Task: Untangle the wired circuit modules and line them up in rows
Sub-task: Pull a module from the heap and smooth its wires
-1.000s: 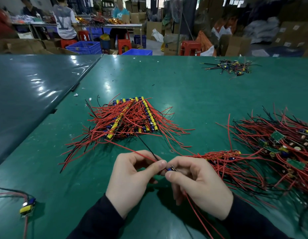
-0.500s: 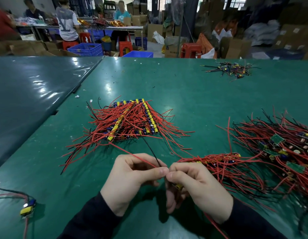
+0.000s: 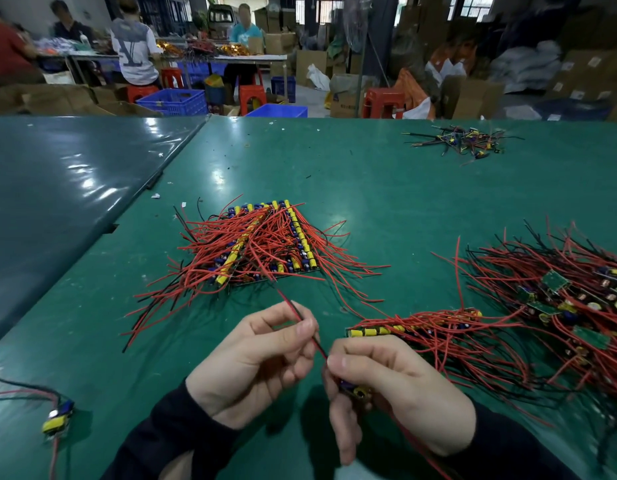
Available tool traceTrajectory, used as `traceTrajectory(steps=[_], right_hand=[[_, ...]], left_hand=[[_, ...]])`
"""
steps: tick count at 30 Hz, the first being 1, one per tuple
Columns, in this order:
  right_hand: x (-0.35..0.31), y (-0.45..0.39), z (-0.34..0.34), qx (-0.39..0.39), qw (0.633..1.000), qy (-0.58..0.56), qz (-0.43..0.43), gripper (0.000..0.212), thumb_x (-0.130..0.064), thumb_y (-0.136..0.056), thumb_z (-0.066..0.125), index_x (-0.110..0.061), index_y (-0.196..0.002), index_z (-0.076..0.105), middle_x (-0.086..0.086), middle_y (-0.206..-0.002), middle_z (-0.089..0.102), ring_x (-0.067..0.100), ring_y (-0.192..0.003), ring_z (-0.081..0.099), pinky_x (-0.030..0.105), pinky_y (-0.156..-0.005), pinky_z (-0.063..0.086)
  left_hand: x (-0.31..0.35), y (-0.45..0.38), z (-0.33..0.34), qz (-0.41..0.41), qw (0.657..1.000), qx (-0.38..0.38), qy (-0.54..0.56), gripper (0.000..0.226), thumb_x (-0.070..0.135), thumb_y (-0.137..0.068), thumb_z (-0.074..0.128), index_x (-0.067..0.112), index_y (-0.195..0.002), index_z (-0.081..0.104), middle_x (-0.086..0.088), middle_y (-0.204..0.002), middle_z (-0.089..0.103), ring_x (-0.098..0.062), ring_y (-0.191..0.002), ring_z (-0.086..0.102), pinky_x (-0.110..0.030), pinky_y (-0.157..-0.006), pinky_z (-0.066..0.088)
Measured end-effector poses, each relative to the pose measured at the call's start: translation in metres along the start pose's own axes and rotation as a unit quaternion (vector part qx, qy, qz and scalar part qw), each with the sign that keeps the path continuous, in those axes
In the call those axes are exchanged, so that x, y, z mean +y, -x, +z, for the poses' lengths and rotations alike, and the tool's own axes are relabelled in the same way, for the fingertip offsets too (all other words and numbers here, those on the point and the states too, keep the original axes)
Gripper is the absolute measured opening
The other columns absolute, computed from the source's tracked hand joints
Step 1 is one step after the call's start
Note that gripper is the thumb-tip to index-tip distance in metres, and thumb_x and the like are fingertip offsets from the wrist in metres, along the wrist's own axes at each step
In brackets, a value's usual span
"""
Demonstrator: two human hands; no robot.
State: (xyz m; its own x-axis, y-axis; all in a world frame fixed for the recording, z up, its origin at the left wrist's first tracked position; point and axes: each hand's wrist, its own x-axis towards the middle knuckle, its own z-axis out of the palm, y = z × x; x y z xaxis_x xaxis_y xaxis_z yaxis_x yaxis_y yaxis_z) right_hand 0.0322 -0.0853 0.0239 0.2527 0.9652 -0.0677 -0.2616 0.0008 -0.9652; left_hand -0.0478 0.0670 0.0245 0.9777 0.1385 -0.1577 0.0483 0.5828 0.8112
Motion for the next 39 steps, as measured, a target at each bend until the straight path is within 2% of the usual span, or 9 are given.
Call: traceTrajectory(steps=[3,10,14,17,20,25,29,34,39], right_hand=[[0.002,-0.001,-0.001,0.013,1.000,0.018,0.007,0.018,-0.022,-0.092,0.041,-0.013,-0.081,0.052,0.007,-0.055,0.065,0.015,-0.043,0.060,0.022,-0.044,0.040],[0.009,-0.003,-0.001,0.101,0.989,0.105,0.029,0.032,-0.010,-0.098,0.042,-0.010,-0.068,0.051,0.013,-0.055,0.062,0.020,-0.043,0.057,0.025,-0.046,0.044],[0.008,-0.002,0.001,0.123,0.984,0.129,0.023,0.034,-0.005,-0.098,0.042,-0.008,-0.065,0.050,0.013,-0.053,0.060,0.018,-0.040,0.055,0.022,-0.043,0.046],[0.006,-0.003,0.003,0.111,0.986,0.119,0.033,0.035,-0.006,-0.097,0.041,-0.009,-0.064,0.051,0.012,-0.051,0.060,0.017,-0.038,0.054,0.021,-0.042,0.044],[0.008,-0.003,0.003,0.101,0.988,0.106,0.044,0.035,-0.005,-0.097,0.040,-0.008,-0.064,0.050,0.011,-0.050,0.060,0.016,-0.037,0.054,0.021,-0.041,0.044],[0.008,-0.003,0.003,0.076,0.994,0.078,0.034,0.030,-0.013,-0.093,0.046,-0.010,-0.063,0.051,0.010,-0.050,0.061,0.016,-0.036,0.054,0.019,-0.041,0.043],[0.007,-0.004,0.003,0.054,0.996,0.070,0.020,0.025,-0.018,-0.086,0.045,-0.010,-0.063,0.050,0.007,-0.049,0.061,0.015,-0.036,0.054,0.019,-0.040,0.040],[0.008,-0.004,0.005,0.032,0.998,0.057,0.012,0.025,-0.018,-0.088,0.045,-0.012,-0.064,0.051,0.006,-0.050,0.061,0.014,-0.038,0.055,0.019,-0.041,0.041],[0.008,-0.004,0.004,0.038,0.997,0.068,0.013,0.024,-0.016,-0.086,0.046,-0.011,-0.063,0.051,0.007,-0.049,0.061,0.016,-0.037,0.053,0.019,-0.041,0.042]], left_hand=[[0.000,-0.002,0.001,0.038,0.995,0.026,-0.084,0.018,0.020,-0.054,0.083,0.012,-0.068,0.074,-0.006,-0.059,0.062,-0.010,-0.043,0.054,-0.016,-0.039,0.043],[-0.008,-0.006,0.005,0.125,0.967,0.116,-0.188,0.006,-0.002,-0.070,0.067,-0.002,-0.069,0.073,-0.017,-0.058,0.066,-0.015,-0.044,0.059,-0.019,-0.044,0.048],[-0.010,-0.008,0.004,0.149,0.956,0.155,-0.197,0.013,-0.008,-0.075,0.065,0.000,-0.070,0.074,-0.016,-0.059,0.065,-0.015,-0.045,0.059,-0.019,-0.043,0.048],[-0.004,-0.009,-0.003,0.172,0.953,0.180,-0.170,0.014,-0.008,-0.070,0.067,0.003,-0.068,0.075,-0.016,-0.059,0.066,-0.014,-0.047,0.060,-0.017,-0.045,0.048],[-0.005,-0.010,-0.003,0.205,0.937,0.182,-0.218,0.016,-0.012,-0.072,0.067,0.003,-0.069,0.074,-0.018,-0.055,0.064,-0.015,-0.045,0.059,-0.018,-0.045,0.047],[-0.003,-0.012,-0.008,0.226,0.936,0.206,-0.171,0.014,-0.008,-0.075,0.064,0.002,-0.083,0.072,-0.011,-0.056,0.065,-0.013,-0.044,0.058,-0.018,-0.044,0.048],[-0.002,-0.011,-0.010,0.258,0.922,0.220,-0.185,0.017,-0.012,-0.075,0.064,0.003,-0.072,0.072,-0.012,-0.054,0.064,-0.015,-0.044,0.059,-0.017,-0.043,0.046],[-0.002,-0.012,-0.010,0.285,0.909,0.237,-0.190,0.014,-0.011,-0.076,0.064,0.000,-0.082,0.071,-0.010,-0.056,0.065,-0.013,-0.040,0.056,-0.018,-0.042,0.047],[-0.001,-0.013,-0.014,0.304,0.894,0.252,-0.211,0.018,-0.015,-0.077,0.063,0.002,-0.073,0.070,-0.009,-0.053,0.063,-0.015,-0.040,0.056,-0.018,-0.041,0.047]])
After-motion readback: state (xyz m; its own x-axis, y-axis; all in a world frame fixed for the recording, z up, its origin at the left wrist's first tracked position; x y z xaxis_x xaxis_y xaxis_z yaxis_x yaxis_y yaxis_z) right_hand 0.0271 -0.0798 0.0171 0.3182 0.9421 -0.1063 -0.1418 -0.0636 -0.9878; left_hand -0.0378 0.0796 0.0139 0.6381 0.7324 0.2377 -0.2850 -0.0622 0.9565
